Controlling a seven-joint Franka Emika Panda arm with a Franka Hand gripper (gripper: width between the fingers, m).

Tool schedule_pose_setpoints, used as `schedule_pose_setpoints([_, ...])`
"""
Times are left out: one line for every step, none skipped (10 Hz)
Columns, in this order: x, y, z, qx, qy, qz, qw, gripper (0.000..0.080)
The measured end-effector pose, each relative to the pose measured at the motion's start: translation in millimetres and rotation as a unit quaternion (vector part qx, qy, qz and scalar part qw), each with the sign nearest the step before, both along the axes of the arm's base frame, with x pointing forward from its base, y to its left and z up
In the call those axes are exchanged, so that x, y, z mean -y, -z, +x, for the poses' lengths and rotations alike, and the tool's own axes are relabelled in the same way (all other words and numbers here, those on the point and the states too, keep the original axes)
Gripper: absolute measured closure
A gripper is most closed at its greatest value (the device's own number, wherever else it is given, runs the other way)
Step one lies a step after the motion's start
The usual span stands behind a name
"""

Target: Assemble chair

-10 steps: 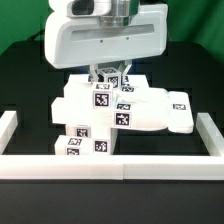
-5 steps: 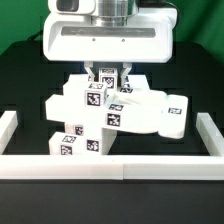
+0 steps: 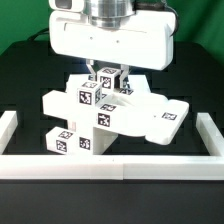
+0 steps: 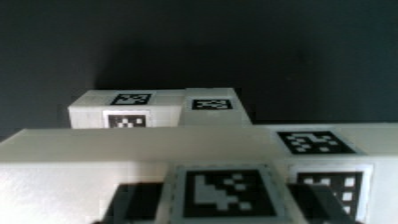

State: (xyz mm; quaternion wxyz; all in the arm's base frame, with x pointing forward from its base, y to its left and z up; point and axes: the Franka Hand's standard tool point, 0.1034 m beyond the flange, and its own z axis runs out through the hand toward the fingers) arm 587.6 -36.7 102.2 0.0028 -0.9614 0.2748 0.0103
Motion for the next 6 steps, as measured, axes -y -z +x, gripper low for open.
schedule_pose_setpoints([-0.4,0.0,0.0,0.0,0.015,0.0,1.0,0.0528])
schedule_pose_setpoints([-1.2,0.0,0.1,-0.001,0.063,0.0,0.998,0.0528])
schedule_pose_setpoints([-2.4,0.0,0.4,0.0,0.106,0.001,0.994,0.0528])
schedule_pose_setpoints([-3.2,0.0,0.5,-0.001,0.132,0.002,0.991,0.0528])
schedule_pose_setpoints([-3.4,0.1,0.4,-0.001,0.142,0.002,0.99,0.0502])
schedule_pose_setpoints([-3.2,0.2,0.2,-0.001,0.13,0.002,0.991,0.0502])
